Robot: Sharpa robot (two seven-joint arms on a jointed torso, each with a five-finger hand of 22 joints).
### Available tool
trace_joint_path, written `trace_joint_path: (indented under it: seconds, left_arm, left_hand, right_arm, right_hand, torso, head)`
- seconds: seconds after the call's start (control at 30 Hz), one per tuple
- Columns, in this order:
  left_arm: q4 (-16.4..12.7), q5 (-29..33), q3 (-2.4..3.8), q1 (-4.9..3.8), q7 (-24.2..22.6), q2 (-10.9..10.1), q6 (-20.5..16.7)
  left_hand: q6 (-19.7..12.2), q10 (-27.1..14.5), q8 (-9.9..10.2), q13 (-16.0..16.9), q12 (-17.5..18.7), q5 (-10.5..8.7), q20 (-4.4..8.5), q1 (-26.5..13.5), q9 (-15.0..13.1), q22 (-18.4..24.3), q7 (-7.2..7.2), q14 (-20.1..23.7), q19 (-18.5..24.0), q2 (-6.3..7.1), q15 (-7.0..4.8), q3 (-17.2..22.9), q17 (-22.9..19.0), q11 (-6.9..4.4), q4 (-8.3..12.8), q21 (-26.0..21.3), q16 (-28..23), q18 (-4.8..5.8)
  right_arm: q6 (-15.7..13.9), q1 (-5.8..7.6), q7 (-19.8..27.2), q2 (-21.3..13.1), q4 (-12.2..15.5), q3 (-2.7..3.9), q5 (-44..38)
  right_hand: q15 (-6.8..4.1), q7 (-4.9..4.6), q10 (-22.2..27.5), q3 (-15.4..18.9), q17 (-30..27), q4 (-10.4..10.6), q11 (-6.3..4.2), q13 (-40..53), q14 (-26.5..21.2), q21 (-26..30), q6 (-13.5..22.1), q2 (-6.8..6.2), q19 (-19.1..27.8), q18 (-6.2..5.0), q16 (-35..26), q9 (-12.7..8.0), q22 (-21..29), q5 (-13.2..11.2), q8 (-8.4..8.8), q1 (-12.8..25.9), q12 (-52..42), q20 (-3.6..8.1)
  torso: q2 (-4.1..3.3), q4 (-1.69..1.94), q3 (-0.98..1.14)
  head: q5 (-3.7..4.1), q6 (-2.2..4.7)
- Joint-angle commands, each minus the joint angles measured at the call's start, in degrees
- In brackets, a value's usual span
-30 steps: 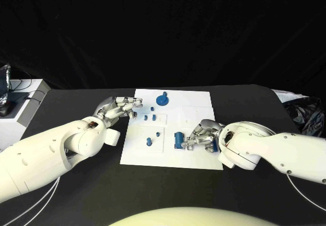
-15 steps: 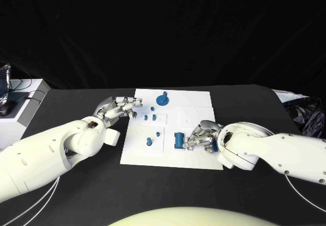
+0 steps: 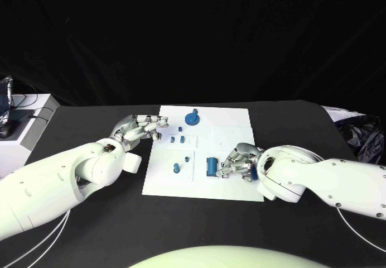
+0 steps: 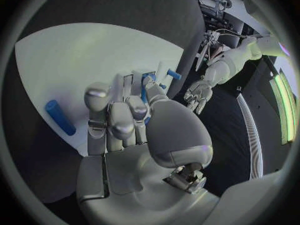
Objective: Assemble the parts on the task board
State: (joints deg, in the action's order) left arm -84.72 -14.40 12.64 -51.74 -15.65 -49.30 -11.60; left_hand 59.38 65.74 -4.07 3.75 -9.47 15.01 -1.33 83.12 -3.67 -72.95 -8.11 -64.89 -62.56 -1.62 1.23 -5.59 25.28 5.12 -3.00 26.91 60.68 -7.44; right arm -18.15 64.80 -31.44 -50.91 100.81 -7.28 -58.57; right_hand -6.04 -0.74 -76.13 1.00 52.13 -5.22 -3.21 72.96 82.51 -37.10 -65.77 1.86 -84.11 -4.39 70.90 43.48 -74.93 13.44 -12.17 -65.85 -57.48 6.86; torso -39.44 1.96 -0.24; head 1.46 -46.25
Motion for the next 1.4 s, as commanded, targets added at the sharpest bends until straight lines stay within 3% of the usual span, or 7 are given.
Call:
trace_joint_path:
  seconds: [0.03,0.2,0.6,0.93,1.2,1.33,1.4]
  left_arm:
    - [-0.2,0.0,0.04,0.05,-0.3,0.1,0.9]
    - [-0.1,0.0,0.04,0.05,-0.3,0.1,0.9]
    - [-0.1,0.0,0.04,0.06,-0.3,0.2,0.9]
    - [0.0,0.0,0.04,0.08,-0.3,0.3,0.9]
    - [0.0,0.0,0.04,0.1,-0.3,0.3,0.9]
    - [0.0,0.0,0.04,0.12,-0.3,0.3,0.8]
    - [0.0,0.0,0.04,0.12,-0.4,0.4,0.8]
  left_hand:
    - [0.0,-0.2,0.1,0.0,0.0,0.25,0.03,0.1,0.0,-0.1,-0.17,0.4,-0.2,-0.15,-0.06,-0.1,-0.1,0.12,-0.3,-0.2,0.0,0.0]
    - [0.0,-0.2,0.1,0.0,0.0,0.25,0.03,0.1,0.0,-0.1,-0.17,0.4,-0.2,-0.15,-0.06,-0.1,-0.1,0.12,-0.3,-0.2,0.0,0.0]
    - [0.0,-0.2,0.1,0.0,0.0,0.26,0.04,0.1,0.0,-0.2,-0.18,0.4,-0.2,-0.25,-0.07,-0.1,-0.1,0.11,-0.4,-0.2,0.0,0.01]
    - [0.0,-0.2,0.1,0.0,0.0,0.26,0.04,0.1,0.0,-0.2,-0.18,0.4,-0.2,-0.25,-0.07,-0.1,-0.1,0.11,-0.4,-0.2,0.0,0.01]
    - [0.0,-0.2,0.1,0.0,0.0,0.26,0.04,0.1,0.0,-0.2,-0.18,0.4,-0.2,-0.25,-0.07,-0.1,-0.1,0.11,-0.4,-0.2,0.0,0.01]
    - [0.0,-0.2,0.1,0.0,0.0,0.26,0.04,0.1,0.0,-0.2,-0.18,0.4,-0.2,-0.25,-0.07,-0.1,-0.1,0.11,-0.4,-0.2,0.0,0.01]
    - [0.0,-0.2,0.1,0.0,0.0,0.26,0.04,0.1,0.0,-0.2,-0.18,0.4,-0.2,-0.25,-0.07,-0.1,-0.1,0.11,-0.4,-0.2,0.0,0.01]
  right_arm:
    - [-0.7,-0.24,0.4,0.1,0.2,-0.09,-1.0]
    - [-1.6,-0.26,0.6,-0.2,0.2,-0.09,-1.1]
    - [-3.4,-0.28,0.8,-0.1,-0.6,-0.08,-2.2]
    - [-4.3,-0.27,3.9,-0.8,-0.1,-0.07,0.4]
    - [-5.2,0.2,6.2,-3.5,1.7,0.21,2.5]
    - [-2.0,1.17,5.2,-5.8,2.2,0.31,2.8]
    - [-0.4,1.59,4.4,-6.8,2.2,0.33,2.7]
  right_hand:
    - [-0.5,0.34,-0.2,-0.1,0.1,0.2,-0.17,0.1,0.0,-0.2,-0.2,0.17,-2.3,0.5,0.1,0.0,-4.9,0.2,0.02,0.2,-0.3,0.37]
    - [-0.51,0.38,-0.3,0.0,0.2,0.6,-0.2,0.1,0.0,-0.4,-0.2,0.22,-2.4,0.52,0.2,0.1,-4.9,0.2,-0.15,0.6,-0.4,0.39]
    - [-0.58,0.48,-0.4,-1.2,0.3,1.3,-0.3,0.2,0.0,-0.6,0.1,2.06,-2.4,0.55,0.2,0.3,-4.9,0.8,-0.37,0.6,-0.5,0.45]
    - [-0.45,0.19,-0.3,-0.4,0.1,1.5,-0.08,0.4,0.0,-0.4,0.4,-0.26,-2.3,0.56,0.1,0.2,-4.9,0.7,-0.36,1.6,-0.5,0.4]
    - [0.02,-0.7,0.2,1.3,0.1,3.5,0.52,0.3,0.0,-0.3,0.5,-1.27,-2.3,0.2,0.2,-1.8,-4.9,0.6,1.96,1.7,-0.3,-0.06]
    - [0.24,-1.18,0.3,1.5,-0.1,3.7,0.78,0.2,-0.1,-0.5,0.2,-0.75,-2.3,-0.01,0.1,-3.7,-4.9,0.3,4.15,1.4,-0.1,-0.35]
    - [0.27,-1.15,0.3,1.6,-0.1,3.8,0.82,0.2,-0.1,-0.6,-0.1,-0.72,-2.3,-0.01,0.1,-3.7,-4.9,0.4,4.25,1.4,-0.1,-0.37]
  torso:
    - [0.02,-0.01,-0.02]
    - [0.0,0.0,0.0]
    - [-0.02,-0.03,0.04]
    - [-0.03,0.03,0.04]
    - [0.02,-0.01,-0.01]
    - [0.01,-0.03,-0.03]
    - [0.02,-0.05,-0.05]
  head:
    - [0.09,0.04]
    - [0.14,0.07]
    - [0.41,0.11]
    - [0.44,0.08]
    - [0.59,0.13]
    - [1.0,0.34]
    - [1.26,0.37]
